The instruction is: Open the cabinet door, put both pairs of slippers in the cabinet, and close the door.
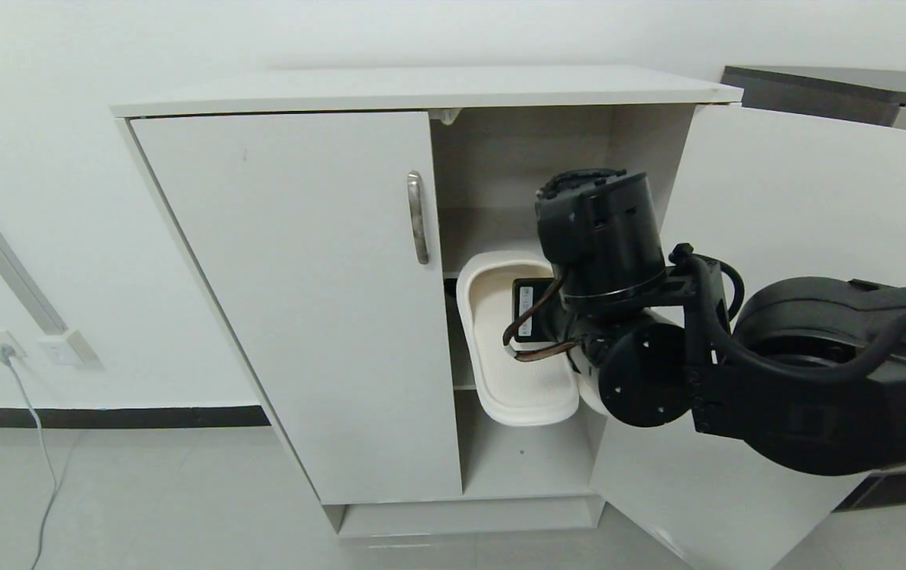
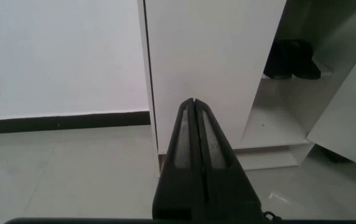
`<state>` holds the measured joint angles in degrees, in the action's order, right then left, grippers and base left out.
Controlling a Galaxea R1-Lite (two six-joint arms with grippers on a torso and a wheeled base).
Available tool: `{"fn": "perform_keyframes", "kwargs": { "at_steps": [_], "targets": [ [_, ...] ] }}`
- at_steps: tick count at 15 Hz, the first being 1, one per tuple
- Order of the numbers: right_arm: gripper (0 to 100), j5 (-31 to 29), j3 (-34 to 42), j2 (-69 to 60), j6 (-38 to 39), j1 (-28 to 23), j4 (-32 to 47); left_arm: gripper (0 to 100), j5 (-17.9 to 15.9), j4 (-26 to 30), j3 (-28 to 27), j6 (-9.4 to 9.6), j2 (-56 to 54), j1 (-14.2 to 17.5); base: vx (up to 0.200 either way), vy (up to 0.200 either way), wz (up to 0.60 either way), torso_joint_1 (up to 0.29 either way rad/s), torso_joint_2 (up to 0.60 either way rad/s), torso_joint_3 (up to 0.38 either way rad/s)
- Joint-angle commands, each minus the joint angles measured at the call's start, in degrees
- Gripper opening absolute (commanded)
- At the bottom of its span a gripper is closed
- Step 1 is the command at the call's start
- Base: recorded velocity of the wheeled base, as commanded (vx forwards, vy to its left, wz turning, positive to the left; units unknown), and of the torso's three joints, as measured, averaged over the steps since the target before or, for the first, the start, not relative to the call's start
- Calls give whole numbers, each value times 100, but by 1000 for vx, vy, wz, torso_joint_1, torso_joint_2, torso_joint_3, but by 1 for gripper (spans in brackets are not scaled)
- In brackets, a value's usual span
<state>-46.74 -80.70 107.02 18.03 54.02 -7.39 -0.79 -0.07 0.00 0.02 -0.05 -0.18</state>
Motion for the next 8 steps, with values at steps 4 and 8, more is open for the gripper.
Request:
{"fn": "perform_keyframes", "kwargs": {
  "at_steps": [4, 8],
  "targets": [
    [0, 7, 90, 29, -19, -84, -140, 0, -9, -1, 0, 15, 14, 1, 0, 0, 0, 0, 0, 0],
    [0, 7, 90, 64, -45, -93, -140, 0, -9, -1, 0, 15, 5, 1, 0, 0, 0, 0, 2, -52]
  ]
}}
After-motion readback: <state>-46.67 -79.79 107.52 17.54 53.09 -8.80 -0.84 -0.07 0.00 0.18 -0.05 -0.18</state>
